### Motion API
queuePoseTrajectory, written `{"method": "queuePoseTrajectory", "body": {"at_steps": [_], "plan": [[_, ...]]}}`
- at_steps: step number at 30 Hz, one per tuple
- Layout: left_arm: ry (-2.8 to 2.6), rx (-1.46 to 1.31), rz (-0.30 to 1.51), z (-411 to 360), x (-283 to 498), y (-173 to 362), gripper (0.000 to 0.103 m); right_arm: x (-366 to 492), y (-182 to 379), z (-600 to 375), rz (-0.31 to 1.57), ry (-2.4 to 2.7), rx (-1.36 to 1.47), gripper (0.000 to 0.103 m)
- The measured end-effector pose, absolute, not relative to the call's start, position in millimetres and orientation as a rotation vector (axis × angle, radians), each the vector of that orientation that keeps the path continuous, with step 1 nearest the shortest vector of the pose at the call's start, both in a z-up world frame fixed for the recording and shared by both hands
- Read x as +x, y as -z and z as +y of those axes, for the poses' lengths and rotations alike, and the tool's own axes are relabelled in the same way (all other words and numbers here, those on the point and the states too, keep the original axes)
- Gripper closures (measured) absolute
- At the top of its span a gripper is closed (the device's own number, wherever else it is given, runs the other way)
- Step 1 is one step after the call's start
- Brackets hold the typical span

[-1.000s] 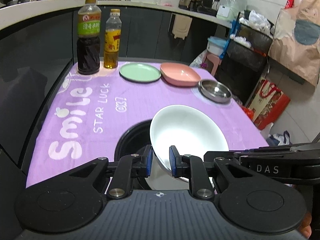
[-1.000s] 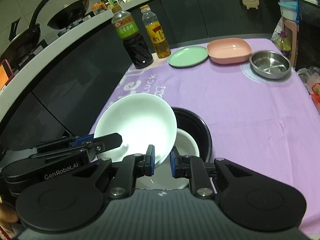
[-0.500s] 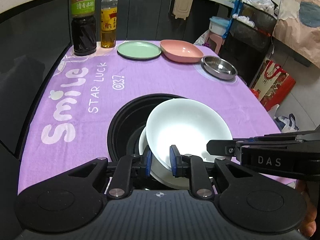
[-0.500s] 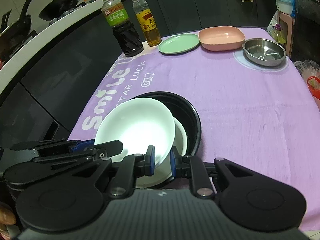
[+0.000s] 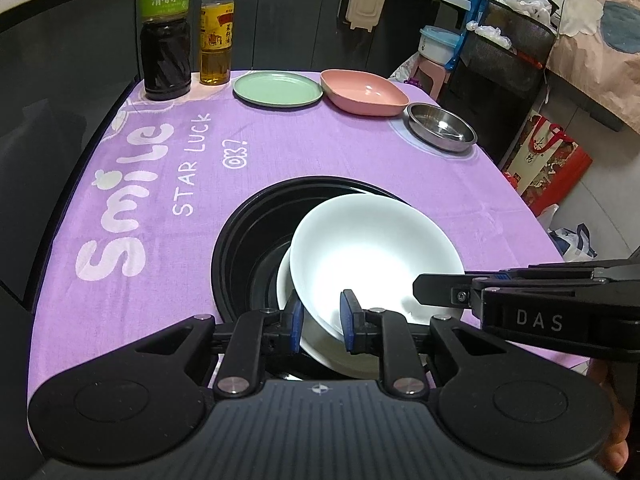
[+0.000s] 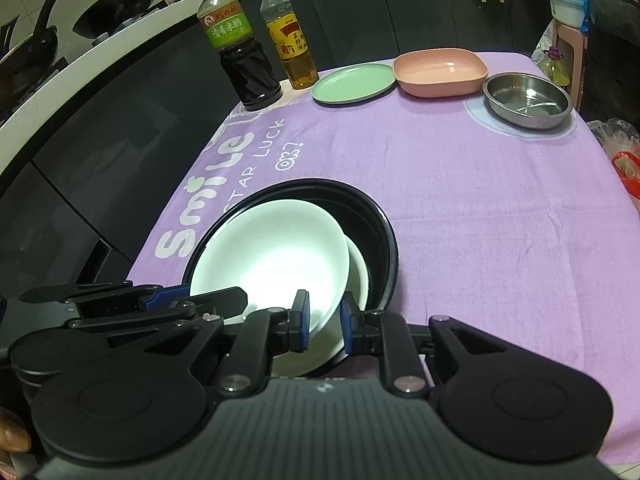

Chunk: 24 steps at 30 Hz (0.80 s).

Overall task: Organize plates and bowls
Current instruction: 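Carry the small white bowl into the stacked bowls with the left gripper, then open the left gripper and lift it away from the bowls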

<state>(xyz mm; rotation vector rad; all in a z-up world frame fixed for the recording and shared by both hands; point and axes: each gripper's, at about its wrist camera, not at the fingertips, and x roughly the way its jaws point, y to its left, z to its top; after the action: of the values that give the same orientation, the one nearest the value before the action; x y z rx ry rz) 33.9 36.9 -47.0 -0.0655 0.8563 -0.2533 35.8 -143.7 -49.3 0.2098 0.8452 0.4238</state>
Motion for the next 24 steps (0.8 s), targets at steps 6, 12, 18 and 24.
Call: {"method": "queuePoseTrajectory", "body": {"at_steps": [6, 12, 18, 24], "plan": [[0.254, -0.069, 0.859, 39.5, 33.2, 45.5, 0.086, 35.2, 49.0, -143.0, 0.844, -0.431, 0.197, 0.084], [0.22, -0.078, 0.854, 45.5, 34.4, 43.4, 0.086, 35.0, 47.9, -141.7, 0.84, -0.422, 0.189, 0.084], [0.223, -0.077, 0.832, 47.5, 31.4, 41.1, 0.086, 31.7, 42.4, -145.6, 0.797, -0.396, 0.171, 0.083], [0.222, -0.066, 0.833, 46.4, 32.1, 41.9, 0.086, 34.3, 45.1, -148.4, 0.808, -0.393, 0.184, 0.083]]}}
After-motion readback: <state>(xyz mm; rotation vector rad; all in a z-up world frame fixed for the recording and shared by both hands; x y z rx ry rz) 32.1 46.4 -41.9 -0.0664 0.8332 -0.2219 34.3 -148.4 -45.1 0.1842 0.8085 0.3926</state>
